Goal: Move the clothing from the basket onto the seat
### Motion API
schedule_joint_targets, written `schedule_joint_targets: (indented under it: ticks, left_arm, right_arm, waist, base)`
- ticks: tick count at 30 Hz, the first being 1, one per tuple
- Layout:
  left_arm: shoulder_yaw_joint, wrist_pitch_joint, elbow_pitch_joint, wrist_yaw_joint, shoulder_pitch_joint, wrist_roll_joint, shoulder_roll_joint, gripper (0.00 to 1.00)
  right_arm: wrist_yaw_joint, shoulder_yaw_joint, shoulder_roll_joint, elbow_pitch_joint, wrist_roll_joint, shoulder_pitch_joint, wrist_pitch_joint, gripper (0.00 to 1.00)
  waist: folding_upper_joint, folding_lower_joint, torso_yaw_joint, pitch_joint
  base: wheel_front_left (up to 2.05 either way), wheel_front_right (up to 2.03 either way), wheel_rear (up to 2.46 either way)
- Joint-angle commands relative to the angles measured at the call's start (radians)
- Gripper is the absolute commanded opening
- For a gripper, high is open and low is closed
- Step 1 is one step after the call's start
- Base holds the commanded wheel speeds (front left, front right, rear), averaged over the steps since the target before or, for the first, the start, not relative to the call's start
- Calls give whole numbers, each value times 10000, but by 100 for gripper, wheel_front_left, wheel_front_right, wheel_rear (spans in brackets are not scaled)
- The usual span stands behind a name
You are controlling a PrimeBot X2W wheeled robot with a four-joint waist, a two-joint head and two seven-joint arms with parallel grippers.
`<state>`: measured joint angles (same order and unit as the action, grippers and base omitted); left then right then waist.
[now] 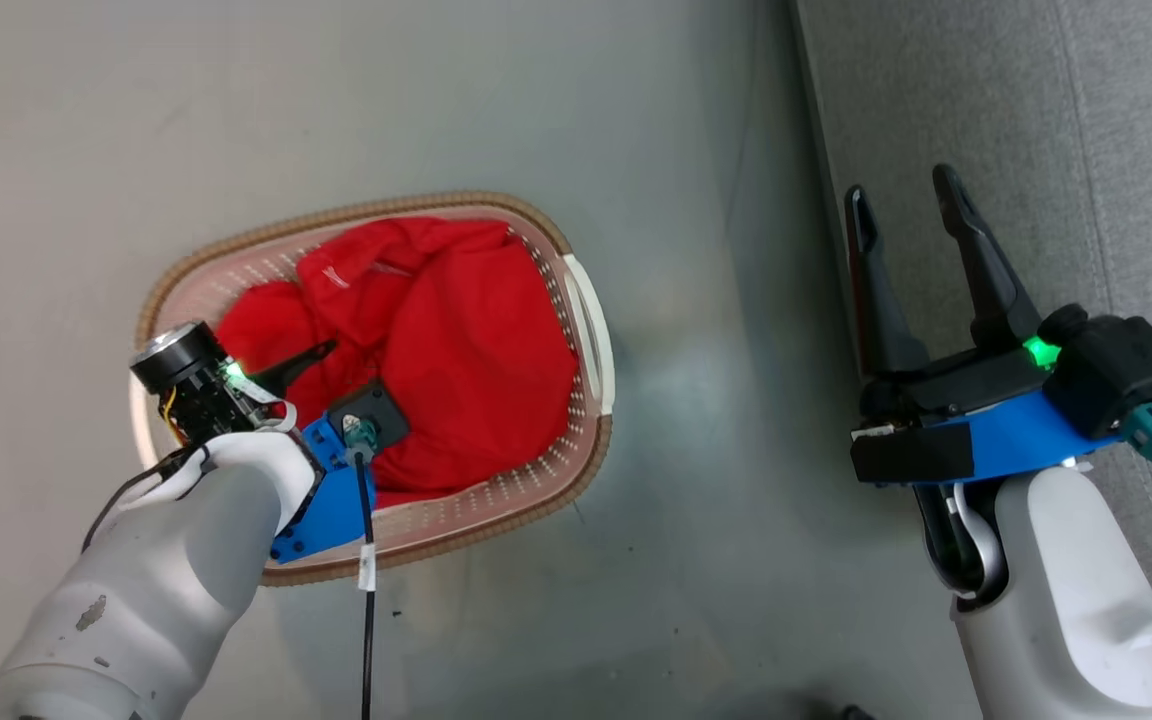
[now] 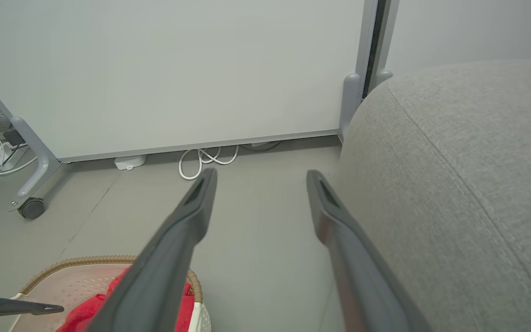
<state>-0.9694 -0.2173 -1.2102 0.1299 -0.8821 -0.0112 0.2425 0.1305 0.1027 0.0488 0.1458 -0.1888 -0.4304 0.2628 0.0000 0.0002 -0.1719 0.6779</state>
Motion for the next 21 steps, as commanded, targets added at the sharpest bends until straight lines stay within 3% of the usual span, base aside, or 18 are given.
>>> schedule_joint_targets:
  ticks: [1, 10, 21]
  left_arm:
    - [-437, 165, -209, 2, -302, -53, 22, 100]
    - [-2244, 1498, -694, 3, -944, 280, 461, 100]
    - [-3058, 2863, -777, 3, -1651, -73, 930, 100]
  right_arm:
    - [4, 21, 28, -88, -72, -254, 31, 100]
    - [3, 50, 28, -348, -116, -569, 31, 100]
    - [4, -10, 26, -797, -192, -812, 31, 100]
  waist:
    - [0, -2, -211, 471]
    - [0, -2, -557, 1500]
    - [0, -2, -854, 2563]
  base:
    - [0, 0, 0]
    - [0, 0, 0]
    - [0, 0, 0]
